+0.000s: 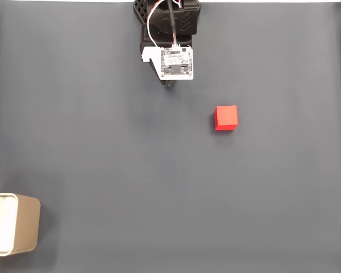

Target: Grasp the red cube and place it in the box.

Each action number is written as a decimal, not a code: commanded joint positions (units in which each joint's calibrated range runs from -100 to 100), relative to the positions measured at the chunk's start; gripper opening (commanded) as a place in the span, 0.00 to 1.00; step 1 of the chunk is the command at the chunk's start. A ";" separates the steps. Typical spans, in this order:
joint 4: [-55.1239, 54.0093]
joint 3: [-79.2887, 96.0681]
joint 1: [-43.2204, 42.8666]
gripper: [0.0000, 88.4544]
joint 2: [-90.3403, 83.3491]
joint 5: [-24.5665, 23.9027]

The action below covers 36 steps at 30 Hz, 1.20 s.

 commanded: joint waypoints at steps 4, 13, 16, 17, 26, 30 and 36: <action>-5.44 0.45 1.09 0.00 0.09 0.00; -27.00 -13.14 0.74 0.00 4.16 -0.15; -29.70 -21.72 0.52 0.00 8.67 -0.63; -30.11 -24.28 0.52 0.00 10.23 -0.73; -29.95 -47.82 0.66 0.00 25.91 -1.07; -25.61 -57.21 0.88 0.00 33.10 -0.88; -20.11 -63.33 1.16 0.00 39.77 0.24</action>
